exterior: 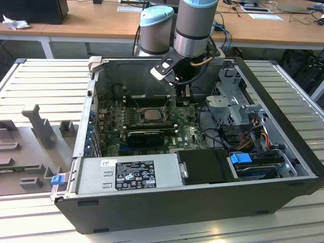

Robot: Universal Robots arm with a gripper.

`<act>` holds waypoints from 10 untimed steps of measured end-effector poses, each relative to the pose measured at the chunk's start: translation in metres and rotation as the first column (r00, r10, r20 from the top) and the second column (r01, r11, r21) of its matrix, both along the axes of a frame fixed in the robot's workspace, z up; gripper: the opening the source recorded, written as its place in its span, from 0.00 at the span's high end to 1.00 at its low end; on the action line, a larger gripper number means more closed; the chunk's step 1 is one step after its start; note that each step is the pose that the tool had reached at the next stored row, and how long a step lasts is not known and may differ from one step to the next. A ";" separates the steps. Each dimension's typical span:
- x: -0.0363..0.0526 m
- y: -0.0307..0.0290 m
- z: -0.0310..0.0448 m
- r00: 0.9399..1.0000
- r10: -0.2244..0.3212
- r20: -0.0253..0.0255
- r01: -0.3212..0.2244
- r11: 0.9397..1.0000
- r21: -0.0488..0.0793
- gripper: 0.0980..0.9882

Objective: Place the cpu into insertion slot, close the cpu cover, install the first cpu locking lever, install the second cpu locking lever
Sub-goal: 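Close the cpu cover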

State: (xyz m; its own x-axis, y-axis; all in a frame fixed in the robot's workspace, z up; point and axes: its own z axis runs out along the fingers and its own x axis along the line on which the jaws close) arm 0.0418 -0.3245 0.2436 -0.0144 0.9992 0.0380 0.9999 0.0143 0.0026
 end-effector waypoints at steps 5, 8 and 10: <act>-0.0069 0.0000 0.0000 1.000 0.000 0.000 0.000 1.000 0.000 0.99; -0.0105 0.0000 0.0000 1.000 0.000 0.000 0.000 1.000 0.000 0.99; -0.0120 0.0000 0.0000 1.000 0.000 0.000 0.000 1.000 0.000 0.99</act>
